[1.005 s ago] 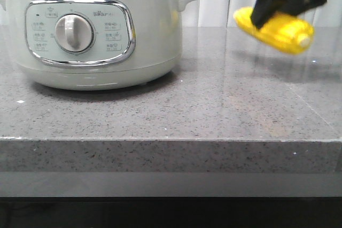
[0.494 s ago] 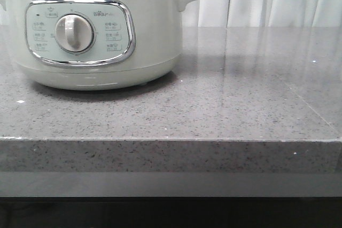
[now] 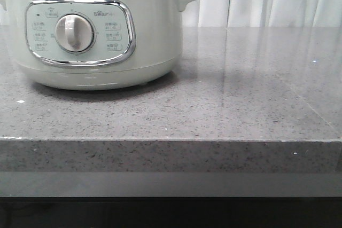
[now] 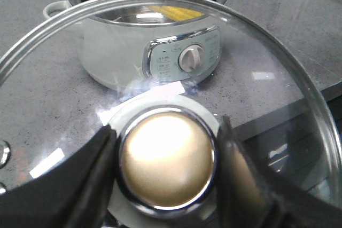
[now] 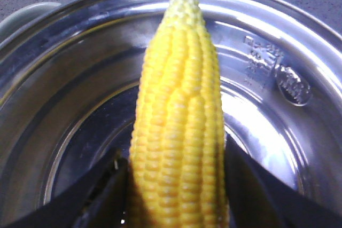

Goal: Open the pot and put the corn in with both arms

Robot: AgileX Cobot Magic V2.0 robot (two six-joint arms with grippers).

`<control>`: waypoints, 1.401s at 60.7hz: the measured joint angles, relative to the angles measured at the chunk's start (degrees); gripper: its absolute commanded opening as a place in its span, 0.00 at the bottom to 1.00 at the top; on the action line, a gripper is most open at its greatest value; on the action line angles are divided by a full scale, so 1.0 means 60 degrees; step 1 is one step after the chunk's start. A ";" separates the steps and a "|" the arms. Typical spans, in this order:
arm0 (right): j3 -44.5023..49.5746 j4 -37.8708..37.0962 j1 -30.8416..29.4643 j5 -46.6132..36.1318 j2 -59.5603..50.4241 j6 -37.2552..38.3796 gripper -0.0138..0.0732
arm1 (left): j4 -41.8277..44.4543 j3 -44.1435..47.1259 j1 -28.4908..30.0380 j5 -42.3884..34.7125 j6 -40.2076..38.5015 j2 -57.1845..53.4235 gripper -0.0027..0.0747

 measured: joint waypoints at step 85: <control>0.0785 0.0000 -0.1368 -0.0458 -0.1725 -0.0023 0.08 | 0.0000 0.0000 0.0000 -0.0015 0.0000 0.0044 0.11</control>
